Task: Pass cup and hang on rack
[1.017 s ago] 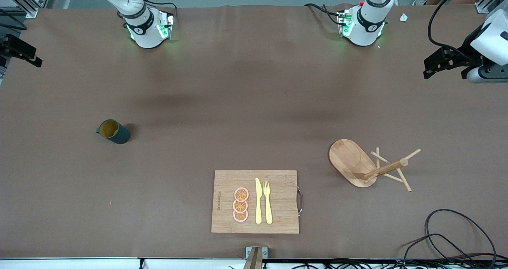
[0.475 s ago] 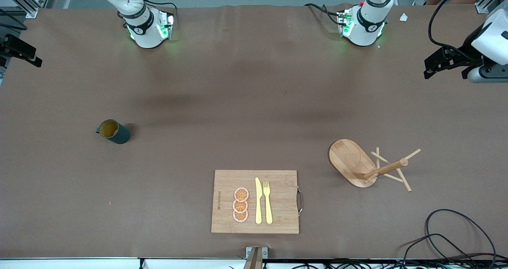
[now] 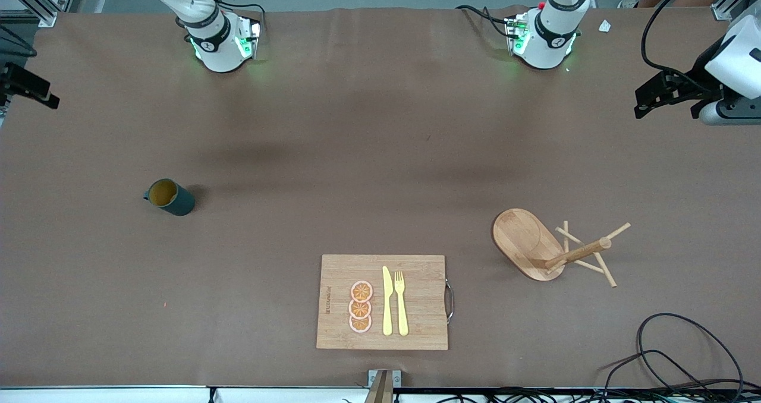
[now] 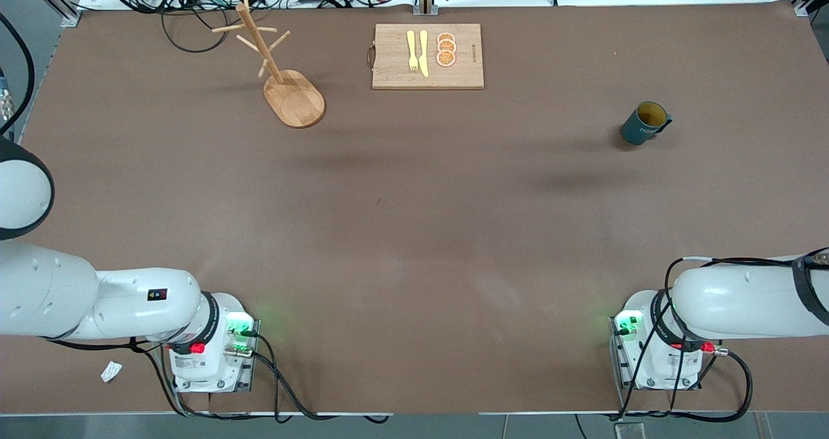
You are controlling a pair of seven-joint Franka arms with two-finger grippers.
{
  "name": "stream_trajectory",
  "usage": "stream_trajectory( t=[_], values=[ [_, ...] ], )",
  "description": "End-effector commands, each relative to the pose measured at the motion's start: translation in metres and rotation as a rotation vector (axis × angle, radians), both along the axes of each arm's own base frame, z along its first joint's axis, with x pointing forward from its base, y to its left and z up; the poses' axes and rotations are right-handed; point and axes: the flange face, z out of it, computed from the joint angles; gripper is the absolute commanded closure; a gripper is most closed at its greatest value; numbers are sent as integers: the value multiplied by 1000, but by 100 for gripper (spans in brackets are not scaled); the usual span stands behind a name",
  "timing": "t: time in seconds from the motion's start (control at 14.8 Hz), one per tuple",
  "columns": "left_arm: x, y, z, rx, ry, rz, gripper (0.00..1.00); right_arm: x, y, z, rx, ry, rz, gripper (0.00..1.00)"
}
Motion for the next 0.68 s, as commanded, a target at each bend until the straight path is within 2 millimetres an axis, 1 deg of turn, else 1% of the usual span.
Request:
stream_trajectory(
  t=[0.0, 0.14, 0.2, 0.34, 0.41, 0.61],
  values=[
    [-3, 1, 4, -2, 2, -11, 0, 32, -27, -58, 20, 75, -21, 0],
    [-3, 0, 3, -2, 4, -12, 0, 41, -27, -81, 37, 74, 116, 0],
    [-3, 0, 3, -2, 4, -14, 0, 45, -31, -101, 46, 66, 184, 0],
    [-2, 0, 3, 0, 3, -9, 0, 45, -41, -138, 57, 44, 277, 0],
    [-3, -3, 4, -1, 2, -3, 0, 44, -43, -157, 64, 36, 337, 0],
    [-3, -5, 4, -2, 0, -6, 0, 35, -43, -218, 68, 9, 419, 0]
  ],
)
